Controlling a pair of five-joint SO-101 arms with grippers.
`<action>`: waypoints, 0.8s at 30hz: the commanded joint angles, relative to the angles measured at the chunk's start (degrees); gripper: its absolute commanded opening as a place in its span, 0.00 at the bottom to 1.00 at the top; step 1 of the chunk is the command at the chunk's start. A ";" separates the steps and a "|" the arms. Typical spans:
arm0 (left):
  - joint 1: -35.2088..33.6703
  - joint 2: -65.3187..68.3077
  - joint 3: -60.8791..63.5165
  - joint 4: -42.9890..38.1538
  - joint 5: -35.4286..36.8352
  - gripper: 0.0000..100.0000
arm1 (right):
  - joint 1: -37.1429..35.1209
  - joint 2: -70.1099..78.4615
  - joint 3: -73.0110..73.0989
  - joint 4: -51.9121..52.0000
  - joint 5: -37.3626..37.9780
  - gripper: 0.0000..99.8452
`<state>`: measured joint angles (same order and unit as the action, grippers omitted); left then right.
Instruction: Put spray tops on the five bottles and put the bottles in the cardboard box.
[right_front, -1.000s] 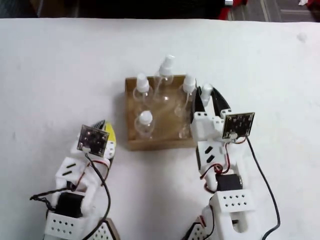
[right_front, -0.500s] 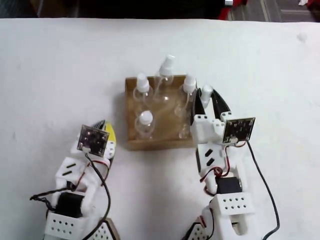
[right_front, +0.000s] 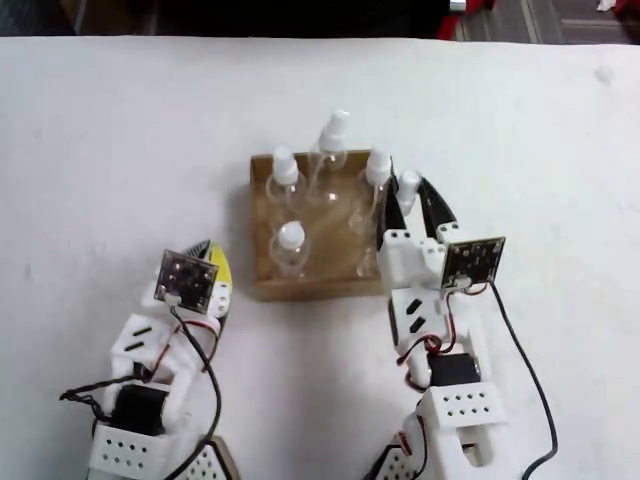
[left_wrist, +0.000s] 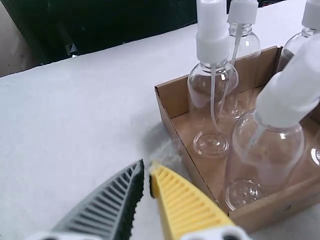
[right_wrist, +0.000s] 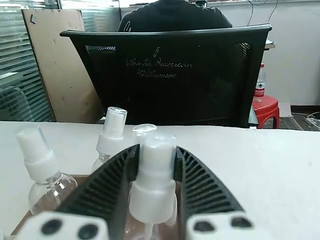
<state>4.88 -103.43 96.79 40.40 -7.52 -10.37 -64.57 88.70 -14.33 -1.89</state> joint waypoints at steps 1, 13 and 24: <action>0.75 -0.92 -1.23 -1.41 -0.79 0.02 | -1.71 -0.40 0.09 -0.84 0.18 0.02; 0.75 -0.92 -1.23 -1.23 -0.79 0.02 | -1.10 -0.40 2.46 -0.84 0.35 0.02; 0.75 -0.92 -1.23 -1.41 -0.79 0.02 | -1.71 -0.40 4.84 -0.75 0.35 0.25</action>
<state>4.88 -103.43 96.79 40.40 -7.52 -11.78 -65.54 93.10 -14.59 -1.89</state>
